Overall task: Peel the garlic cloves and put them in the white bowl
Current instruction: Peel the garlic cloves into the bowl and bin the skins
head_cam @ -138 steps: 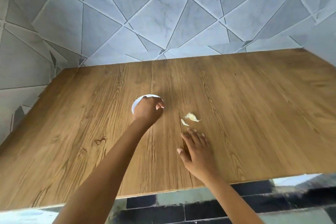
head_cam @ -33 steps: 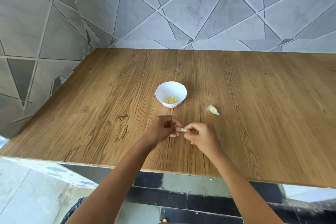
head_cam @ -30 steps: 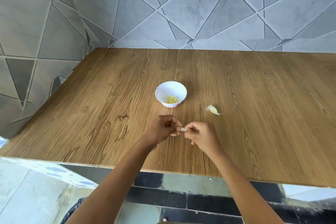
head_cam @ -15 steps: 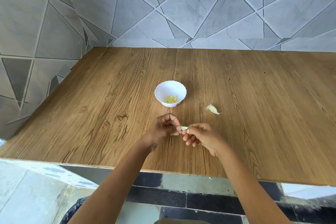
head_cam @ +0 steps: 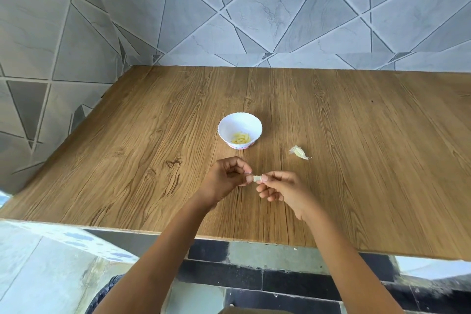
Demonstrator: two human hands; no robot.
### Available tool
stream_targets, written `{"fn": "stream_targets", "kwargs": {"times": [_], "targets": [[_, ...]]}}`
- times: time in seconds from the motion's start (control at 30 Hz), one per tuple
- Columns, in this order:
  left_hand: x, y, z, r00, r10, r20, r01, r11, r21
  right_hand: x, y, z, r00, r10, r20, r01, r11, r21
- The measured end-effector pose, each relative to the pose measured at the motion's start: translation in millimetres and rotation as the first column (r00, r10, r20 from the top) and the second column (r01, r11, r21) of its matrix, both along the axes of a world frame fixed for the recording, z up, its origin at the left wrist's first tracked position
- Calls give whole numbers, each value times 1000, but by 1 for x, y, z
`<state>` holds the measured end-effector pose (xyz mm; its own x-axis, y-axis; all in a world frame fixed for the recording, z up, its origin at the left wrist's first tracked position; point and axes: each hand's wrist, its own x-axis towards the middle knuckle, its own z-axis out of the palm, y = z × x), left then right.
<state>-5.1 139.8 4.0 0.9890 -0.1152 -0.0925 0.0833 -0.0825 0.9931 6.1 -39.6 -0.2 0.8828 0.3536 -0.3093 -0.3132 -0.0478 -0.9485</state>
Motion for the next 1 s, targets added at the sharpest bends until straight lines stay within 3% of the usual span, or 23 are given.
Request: {"fn": "stream_targets", "kwargs": {"times": [0.2, 0.3, 0.47, 0.63, 0.83, 1.0], "targets": [[-5, -4, 2, 998, -19, -58, 11, 991, -130, -2, 5, 2, 963, 15, -267, 66, 954, 292], [-5, -6, 3, 997, -1, -75, -10, 989, -147, -4, 10, -1, 960, -15, -280, 103, 948, 302], [-2, -2, 1, 993, 101, -56, -103, 995, -20, -7, 5, -12, 977, -176, 122, 179, 984, -14], [-1, -2, 1, 993, 95, -74, -92, 995, 50, -2, 2, -21, 880, -52, 472, 156, 971, -184], [0, -2, 8, 961, 89, -260, -121, 986, -111, -1, 2, -28, 808, 4, 589, 191, 944, -268], [0, -1, 6, 951, 61, -303, -104, 986, -128, -1, 4, -28, 776, 13, 631, 217, 934, -285]]}}
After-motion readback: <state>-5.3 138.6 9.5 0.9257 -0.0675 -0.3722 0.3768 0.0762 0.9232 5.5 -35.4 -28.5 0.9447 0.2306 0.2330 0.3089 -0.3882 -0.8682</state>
